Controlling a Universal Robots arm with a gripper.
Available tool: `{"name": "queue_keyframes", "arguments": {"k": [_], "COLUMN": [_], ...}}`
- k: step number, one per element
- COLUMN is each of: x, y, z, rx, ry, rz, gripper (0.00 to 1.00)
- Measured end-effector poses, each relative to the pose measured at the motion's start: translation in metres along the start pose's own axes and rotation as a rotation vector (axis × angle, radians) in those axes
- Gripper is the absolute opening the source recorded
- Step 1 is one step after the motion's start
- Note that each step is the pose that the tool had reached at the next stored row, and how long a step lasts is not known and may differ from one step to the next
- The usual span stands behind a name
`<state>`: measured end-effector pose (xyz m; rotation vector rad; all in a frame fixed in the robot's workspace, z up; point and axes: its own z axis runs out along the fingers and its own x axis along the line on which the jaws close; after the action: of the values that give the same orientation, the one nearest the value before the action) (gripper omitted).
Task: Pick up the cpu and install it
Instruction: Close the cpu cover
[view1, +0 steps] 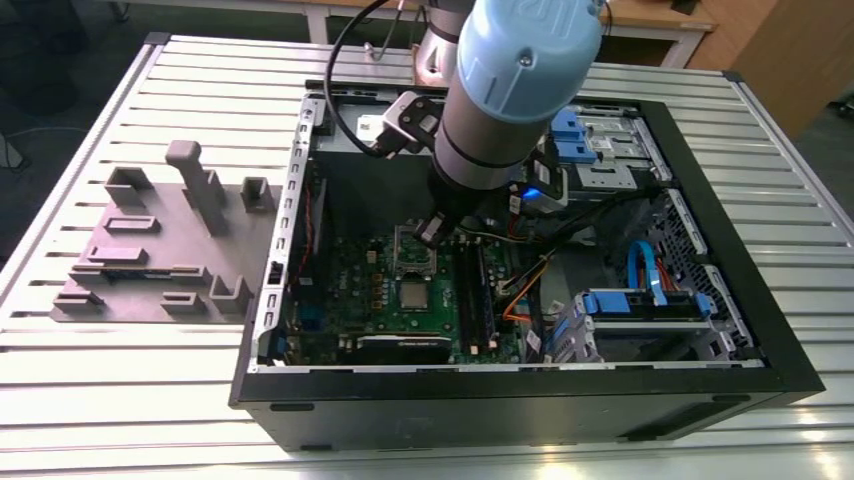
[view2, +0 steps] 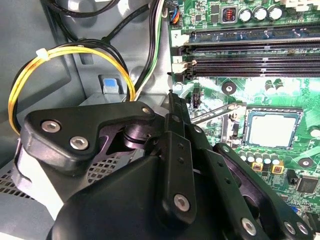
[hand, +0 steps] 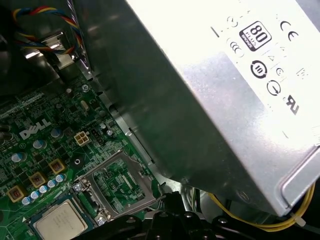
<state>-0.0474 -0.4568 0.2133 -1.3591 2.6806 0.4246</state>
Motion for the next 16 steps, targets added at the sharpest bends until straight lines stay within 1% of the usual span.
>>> {"name": "queue_keyframes", "arguments": {"k": [10, 11, 12, 16], "x": [-0.0005, -0.0006, -0.0007, -0.0008], "y": [0.0005, 0.0005, 0.0006, 0.0009], "z": [-0.0024, -0.0027, -0.003, -0.0042], "rx": [0.0002, 0.0007, 0.002, 0.0102], "ry": [0.0001, 0.0008, 0.0025, 0.0138], "rz": [0.0, 0.0, 0.0, 0.0], "gripper": [0.11, 0.11, 0.11, 0.11]}}
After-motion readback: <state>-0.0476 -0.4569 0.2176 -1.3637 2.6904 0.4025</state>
